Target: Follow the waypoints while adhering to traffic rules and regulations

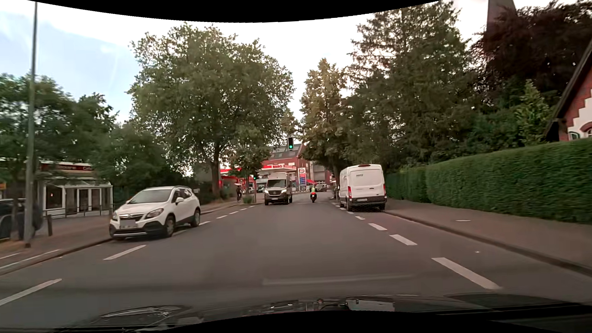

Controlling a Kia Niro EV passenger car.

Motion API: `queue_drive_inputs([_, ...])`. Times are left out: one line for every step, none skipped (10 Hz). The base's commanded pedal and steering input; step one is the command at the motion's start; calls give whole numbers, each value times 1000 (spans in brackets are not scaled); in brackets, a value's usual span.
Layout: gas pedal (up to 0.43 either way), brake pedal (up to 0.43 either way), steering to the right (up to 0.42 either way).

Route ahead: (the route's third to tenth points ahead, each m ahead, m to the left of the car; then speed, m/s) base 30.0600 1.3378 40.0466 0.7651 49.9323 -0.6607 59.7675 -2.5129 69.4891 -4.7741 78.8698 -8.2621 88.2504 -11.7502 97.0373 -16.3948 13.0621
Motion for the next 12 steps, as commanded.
queue_drive_inputs([138, 0, 1])
queue_drive_inputs([138, 0, 1])
queue_drive_inputs([138, 0, 1])
queue_drive_inputs([138, 0, 1])
queue_drive_inputs([138, 0, 1])
queue_drive_inputs([138, 0, 3])
queue_drive_inputs([138, 0, 3])
queue_drive_inputs([138, 0, 4])
queue_drive_inputs([138, 0, 4])
queue_drive_inputs([138, 0, 4])
queue_drive_inputs([138, 0, 5])
queue_drive_inputs([138, 0, 6])
